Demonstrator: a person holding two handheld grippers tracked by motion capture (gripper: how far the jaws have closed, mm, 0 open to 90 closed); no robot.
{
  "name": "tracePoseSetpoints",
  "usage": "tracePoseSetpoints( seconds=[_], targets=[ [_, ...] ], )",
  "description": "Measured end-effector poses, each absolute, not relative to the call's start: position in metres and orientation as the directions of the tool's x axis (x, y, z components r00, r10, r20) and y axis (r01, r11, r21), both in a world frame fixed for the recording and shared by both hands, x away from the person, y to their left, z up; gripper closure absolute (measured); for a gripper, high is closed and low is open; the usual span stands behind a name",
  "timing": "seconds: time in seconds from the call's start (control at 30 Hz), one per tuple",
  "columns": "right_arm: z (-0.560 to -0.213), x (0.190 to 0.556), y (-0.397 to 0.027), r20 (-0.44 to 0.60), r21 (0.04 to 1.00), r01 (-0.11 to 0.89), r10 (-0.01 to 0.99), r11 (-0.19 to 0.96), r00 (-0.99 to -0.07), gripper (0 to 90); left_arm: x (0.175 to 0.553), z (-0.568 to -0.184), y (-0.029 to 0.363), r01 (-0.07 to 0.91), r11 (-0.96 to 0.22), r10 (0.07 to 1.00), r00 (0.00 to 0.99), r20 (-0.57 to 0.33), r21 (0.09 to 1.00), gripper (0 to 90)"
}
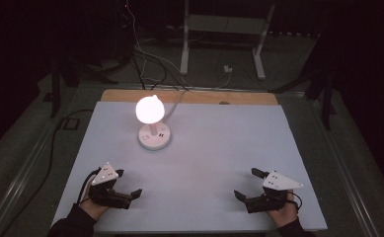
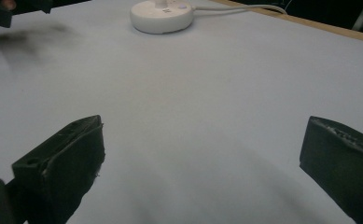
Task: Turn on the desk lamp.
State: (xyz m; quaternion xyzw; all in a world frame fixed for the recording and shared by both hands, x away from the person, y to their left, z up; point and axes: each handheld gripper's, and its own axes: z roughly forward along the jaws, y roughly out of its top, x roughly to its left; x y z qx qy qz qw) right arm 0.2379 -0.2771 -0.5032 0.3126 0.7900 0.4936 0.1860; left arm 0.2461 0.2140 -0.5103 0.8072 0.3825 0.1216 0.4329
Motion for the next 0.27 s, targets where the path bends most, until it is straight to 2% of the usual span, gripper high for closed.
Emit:
tracePoseSetpoints(
  seconds=[0.27],
  targets=[
    [-0.5038, 0.2386, -0.2770, 0.018, 0.895, 0.313, 0.675, 0.318, -0.737, 0.0, 0.2478, -0.5110, 0.2131, 0.507, -0.339, 0.725, 0.678, -0.123, 0.792, 0.4]
  ],
)
